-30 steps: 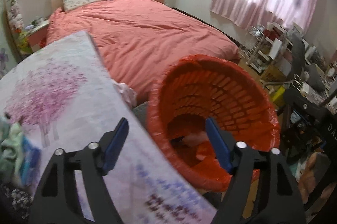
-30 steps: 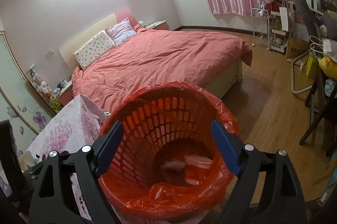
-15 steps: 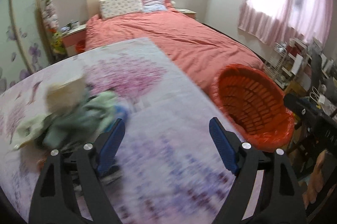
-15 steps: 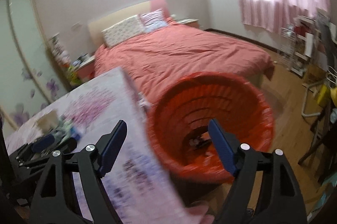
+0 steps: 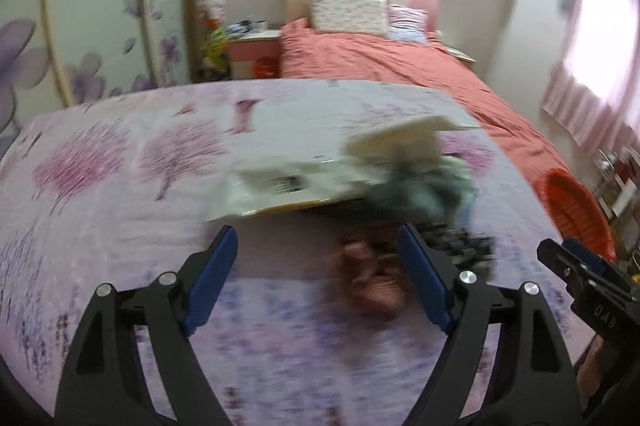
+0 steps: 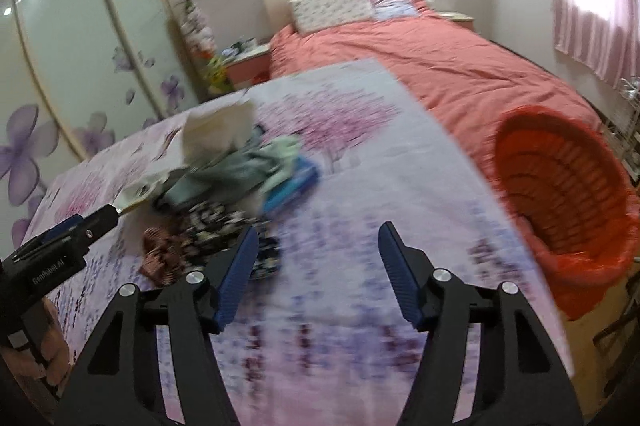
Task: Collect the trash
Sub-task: 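Return both tools to the pile and grasp the floral scrunchie with the right tool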
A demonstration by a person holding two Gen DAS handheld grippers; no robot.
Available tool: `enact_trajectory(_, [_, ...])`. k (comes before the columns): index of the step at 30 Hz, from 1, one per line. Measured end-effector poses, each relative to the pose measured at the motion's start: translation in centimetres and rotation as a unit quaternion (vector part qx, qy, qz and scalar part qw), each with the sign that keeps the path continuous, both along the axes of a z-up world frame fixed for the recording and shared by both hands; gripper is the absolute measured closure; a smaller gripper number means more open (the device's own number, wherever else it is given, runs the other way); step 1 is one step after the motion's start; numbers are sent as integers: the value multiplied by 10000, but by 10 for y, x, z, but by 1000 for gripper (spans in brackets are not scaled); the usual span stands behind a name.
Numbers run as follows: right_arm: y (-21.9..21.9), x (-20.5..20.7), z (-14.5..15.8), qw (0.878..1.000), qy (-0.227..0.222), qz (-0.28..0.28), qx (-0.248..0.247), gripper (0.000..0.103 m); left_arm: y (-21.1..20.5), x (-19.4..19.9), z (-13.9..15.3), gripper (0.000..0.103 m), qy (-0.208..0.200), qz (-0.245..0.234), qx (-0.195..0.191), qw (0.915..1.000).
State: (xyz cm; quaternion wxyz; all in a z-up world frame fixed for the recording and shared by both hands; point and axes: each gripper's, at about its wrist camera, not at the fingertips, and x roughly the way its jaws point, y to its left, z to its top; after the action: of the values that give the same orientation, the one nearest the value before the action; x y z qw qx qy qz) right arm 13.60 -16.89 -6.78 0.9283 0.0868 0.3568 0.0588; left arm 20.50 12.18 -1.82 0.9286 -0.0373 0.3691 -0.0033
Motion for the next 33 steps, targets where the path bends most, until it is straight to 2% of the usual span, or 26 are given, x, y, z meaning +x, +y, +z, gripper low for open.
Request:
enact_trajectory(8, [35,11,-10,9997,117,171,149,43,46,-1,-23,23,227,421,-121,9988])
enact_trajectory(11, [50,23,-18,9995,235,192,-38,43,54,0,-29,23,269,489,-222,9982])
enact_trajectory(13, [53,28,-27,9989,381,255,-89,60,57,1,-31,23,284,526,-257,9979])
enact_trajectory(15, [54,29,-36,9975,585,388,-11,87,57,2,-32,23,278,526,-289,9978])
enact_trajectory(18, [52,22,-40,9974,551,467,-24,94,57,6,-34,23,261,509,-262,9980])
enact_trajectory(26, [38,7,-26,9993,239,257,-136,96,48,23,-39,23,257,522,-168,9982])
enact_trajectory(33, [25,11,-29,9991,394,167,28,96,29,37,-41,25,118,495,367,9980])
